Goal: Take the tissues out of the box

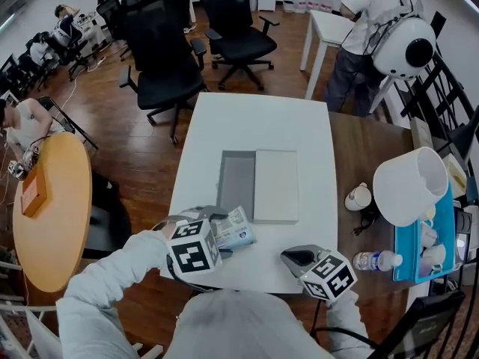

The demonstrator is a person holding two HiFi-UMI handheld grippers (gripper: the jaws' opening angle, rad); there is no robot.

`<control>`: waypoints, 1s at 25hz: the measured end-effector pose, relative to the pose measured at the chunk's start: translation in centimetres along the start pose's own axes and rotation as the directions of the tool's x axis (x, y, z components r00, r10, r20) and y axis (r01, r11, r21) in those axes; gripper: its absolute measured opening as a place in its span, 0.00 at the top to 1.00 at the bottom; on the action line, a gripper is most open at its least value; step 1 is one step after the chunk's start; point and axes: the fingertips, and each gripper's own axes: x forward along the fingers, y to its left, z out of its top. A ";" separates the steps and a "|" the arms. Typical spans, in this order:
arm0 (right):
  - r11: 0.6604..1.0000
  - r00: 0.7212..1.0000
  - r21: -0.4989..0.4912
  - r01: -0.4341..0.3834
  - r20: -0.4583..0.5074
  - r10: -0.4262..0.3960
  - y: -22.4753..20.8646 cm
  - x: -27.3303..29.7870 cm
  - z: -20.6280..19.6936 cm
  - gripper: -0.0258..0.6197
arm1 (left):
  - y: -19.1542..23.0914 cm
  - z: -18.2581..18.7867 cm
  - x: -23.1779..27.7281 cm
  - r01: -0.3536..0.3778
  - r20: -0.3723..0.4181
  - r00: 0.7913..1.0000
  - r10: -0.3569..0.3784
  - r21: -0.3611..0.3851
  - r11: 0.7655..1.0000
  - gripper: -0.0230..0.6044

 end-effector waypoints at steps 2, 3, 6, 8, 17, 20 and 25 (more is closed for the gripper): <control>1.000 1.000 0.002 -0.001 -0.012 0.001 0.2 0.1 -0.3 0.96 | -1.8 -1.0 2.8 0.037 -0.027 0.999 -0.035 0.070 0.997 0.35; 1.000 1.000 0.000 -0.003 -0.017 0.003 0.4 0.2 -0.3 0.96 | -2.3 -1.3 4.3 0.051 -0.039 0.998 -0.047 0.096 0.994 0.35; 1.000 1.000 -0.009 -0.005 -0.023 0.005 1.2 0.4 -0.1 0.96 | -3.3 -1.7 7.8 0.086 -0.059 0.995 -0.077 0.159 0.984 0.35; 1.000 1.000 -0.010 -0.002 -0.024 0.002 1.6 0.4 0.1 0.96 | -3.4 -1.7 9.3 0.089 -0.071 0.995 -0.075 0.218 0.972 0.34; 0.999 0.999 0.022 0.025 -0.036 -0.025 2.1 0.2 -0.7 0.96 | -2.5 -1.8 10.0 -0.018 0.002 1.000 0.018 0.384 0.923 0.31; 0.999 1.000 0.029 0.020 -0.022 -0.020 2.2 0.1 -0.3 0.96 | -1.5 -0.1 5.3 -0.141 0.165 0.983 0.086 0.356 0.924 0.32; 0.998 0.995 0.066 -0.025 0.102 0.019 3.0 -0.5 2.6 0.96 | 2.2 1.8 -9.4 -0.242 0.690 0.648 0.322 -0.214 0.946 0.94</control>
